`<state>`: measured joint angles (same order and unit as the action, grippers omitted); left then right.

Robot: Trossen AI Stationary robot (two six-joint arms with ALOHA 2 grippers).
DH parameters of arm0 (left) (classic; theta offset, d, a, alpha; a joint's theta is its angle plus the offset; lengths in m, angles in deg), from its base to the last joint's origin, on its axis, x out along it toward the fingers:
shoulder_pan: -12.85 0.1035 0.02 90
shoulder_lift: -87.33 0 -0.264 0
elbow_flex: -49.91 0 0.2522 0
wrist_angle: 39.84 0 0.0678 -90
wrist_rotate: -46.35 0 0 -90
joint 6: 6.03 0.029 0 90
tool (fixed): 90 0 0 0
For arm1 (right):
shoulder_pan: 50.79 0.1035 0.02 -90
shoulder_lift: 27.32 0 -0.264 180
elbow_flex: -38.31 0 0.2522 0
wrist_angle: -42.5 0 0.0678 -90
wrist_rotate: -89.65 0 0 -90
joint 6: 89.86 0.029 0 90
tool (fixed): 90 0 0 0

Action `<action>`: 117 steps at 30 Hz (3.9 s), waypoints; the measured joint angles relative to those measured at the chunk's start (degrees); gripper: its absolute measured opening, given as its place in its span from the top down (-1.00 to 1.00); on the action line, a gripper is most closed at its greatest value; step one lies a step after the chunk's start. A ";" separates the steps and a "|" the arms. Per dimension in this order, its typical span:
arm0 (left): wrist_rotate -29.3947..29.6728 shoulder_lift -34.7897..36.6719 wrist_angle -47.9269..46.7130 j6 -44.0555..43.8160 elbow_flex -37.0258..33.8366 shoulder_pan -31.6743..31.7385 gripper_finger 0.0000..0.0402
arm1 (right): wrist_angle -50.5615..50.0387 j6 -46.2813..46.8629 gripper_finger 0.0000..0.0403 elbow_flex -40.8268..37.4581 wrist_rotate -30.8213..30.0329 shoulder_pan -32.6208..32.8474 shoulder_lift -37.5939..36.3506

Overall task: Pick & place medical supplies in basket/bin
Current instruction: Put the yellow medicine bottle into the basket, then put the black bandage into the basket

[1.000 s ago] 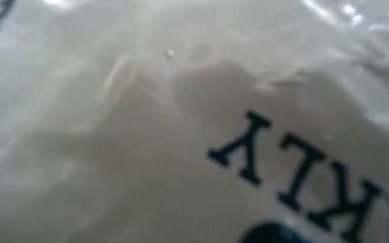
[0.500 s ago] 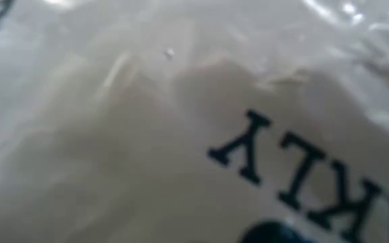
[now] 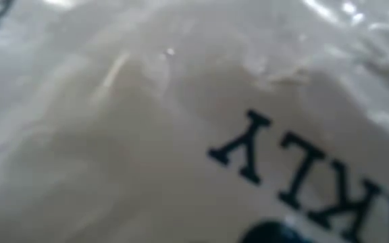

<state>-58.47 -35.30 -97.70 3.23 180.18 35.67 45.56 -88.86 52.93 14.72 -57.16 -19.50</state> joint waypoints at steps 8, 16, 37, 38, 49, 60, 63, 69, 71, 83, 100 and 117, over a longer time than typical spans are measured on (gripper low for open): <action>6.12 0.11 2.19 4.83 -4.26 -3.61 0.03 | 0.00 -0.96 1.00 0.00 0.00 0.00 0.00; 4.23 0.11 10.69 3.17 -13.73 -4.54 0.03 | 0.02 -1.43 1.00 0.00 0.00 0.00 0.00; 1.17 0.13 23.03 2.26 -28.25 -3.50 0.03 | 0.02 -1.69 1.00 0.00 -0.15 0.00 0.00; 1.17 0.13 23.30 2.22 -28.25 -3.51 0.03 | 0.02 -1.69 1.00 0.00 -0.15 -0.02 0.00; -0.16 0.13 27.73 2.66 -28.25 -3.72 -0.20 | -0.02 -1.69 1.00 0.00 -0.17 0.00 0.00; 1.90 0.13 17.45 6.29 -12.73 -4.82 -0.59 | -0.02 -1.67 1.00 0.00 -0.09 0.00 0.00; 5.39 0.17 9.53 8.37 -4.73 -5.52 -0.63 | -0.11 -1.39 1.00 0.00 -0.04 -0.02 0.00; 10.80 0.22 -9.15 10.14 13.26 -7.24 -0.60 | -1.33 -0.16 1.00 0.00 -0.02 0.00 -0.02; 11.86 0.32 -16.12 10.13 18.66 -8.06 -0.57 | -1.33 0.47 1.00 0.00 0.08 0.00 -0.01; 18.51 29.33 -18.10 6.31 -0.05 -12.22 0.26 | -0.86 1.58 1.00 0.00 0.15 0.11 0.20; 9.85 71.99 26.08 -6.04 -64.52 -13.43 0.99 | -0.42 1.13 1.00 0.00 0.18 0.11 0.55; 4.21 103.41 55.00 -16.78 -105.01 -15.54 0.99 | -0.80 -0.19 1.00 -0.02 0.20 0.11 0.59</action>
<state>-54.26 68.11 -42.70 -13.54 75.17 20.13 44.76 -89.05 52.91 14.91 -57.05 -18.91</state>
